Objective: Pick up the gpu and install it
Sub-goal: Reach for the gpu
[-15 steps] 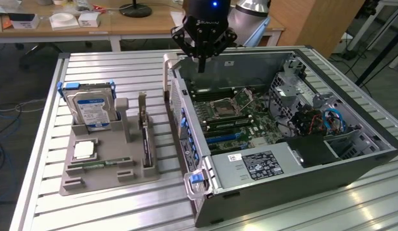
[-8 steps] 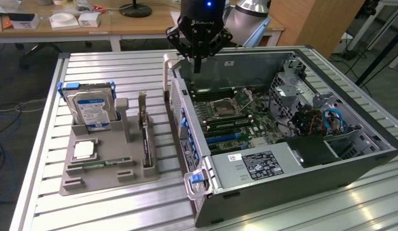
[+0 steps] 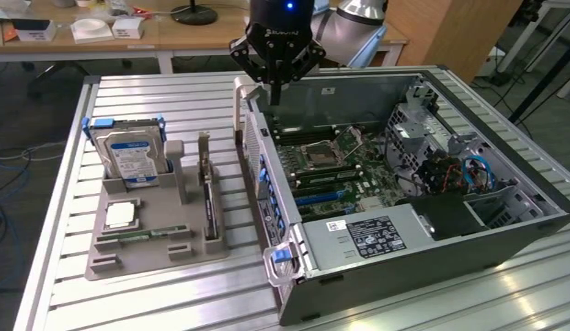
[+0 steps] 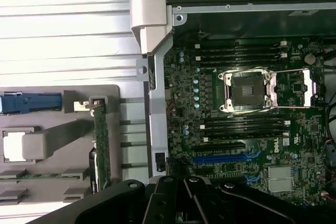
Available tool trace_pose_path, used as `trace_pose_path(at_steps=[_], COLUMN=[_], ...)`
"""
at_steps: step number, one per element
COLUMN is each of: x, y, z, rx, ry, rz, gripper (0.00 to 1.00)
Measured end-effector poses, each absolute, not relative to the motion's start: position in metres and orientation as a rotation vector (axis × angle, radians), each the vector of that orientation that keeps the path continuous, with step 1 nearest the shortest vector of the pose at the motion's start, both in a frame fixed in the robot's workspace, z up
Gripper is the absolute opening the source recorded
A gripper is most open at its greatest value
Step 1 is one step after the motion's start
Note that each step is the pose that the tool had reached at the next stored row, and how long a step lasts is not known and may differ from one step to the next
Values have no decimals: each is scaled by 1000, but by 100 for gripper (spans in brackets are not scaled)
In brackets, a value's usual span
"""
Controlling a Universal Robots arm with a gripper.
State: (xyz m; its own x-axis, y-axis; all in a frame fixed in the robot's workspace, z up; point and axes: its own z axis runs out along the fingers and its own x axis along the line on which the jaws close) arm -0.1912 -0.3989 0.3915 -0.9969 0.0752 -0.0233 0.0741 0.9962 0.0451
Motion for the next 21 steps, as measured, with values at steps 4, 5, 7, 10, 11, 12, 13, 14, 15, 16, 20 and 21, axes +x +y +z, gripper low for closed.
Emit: trace_pose_path(at_steps=[4, 5, 7, 10, 11, 12, 13, 14, 15, 16, 20, 21], x=[-196, -198, -200, -204, -205, -206, -207, -208, -209, -211, -215, -216], y=[-399, -399, -399, -399, -399, -399, -399, -399, -399, -399, -399, -399], z=[391, 391, 391, 391, 391, 391, 391, 391, 391, 391, 391, 391], rx=[117, 117, 117, 117, 116, 116, 116, 116, 116, 116, 117, 117], ry=[3114, 3114, 3114, 3114, 3114, 3114, 3114, 3114, 3114, 3114, 3114, 3114], rz=[69, 69, 69, 69, 69, 69, 69, 69, 69, 69, 69, 69], gripper=[11, 11, 11, 11, 11, 11, 11, 11, 11, 11, 11, 11])
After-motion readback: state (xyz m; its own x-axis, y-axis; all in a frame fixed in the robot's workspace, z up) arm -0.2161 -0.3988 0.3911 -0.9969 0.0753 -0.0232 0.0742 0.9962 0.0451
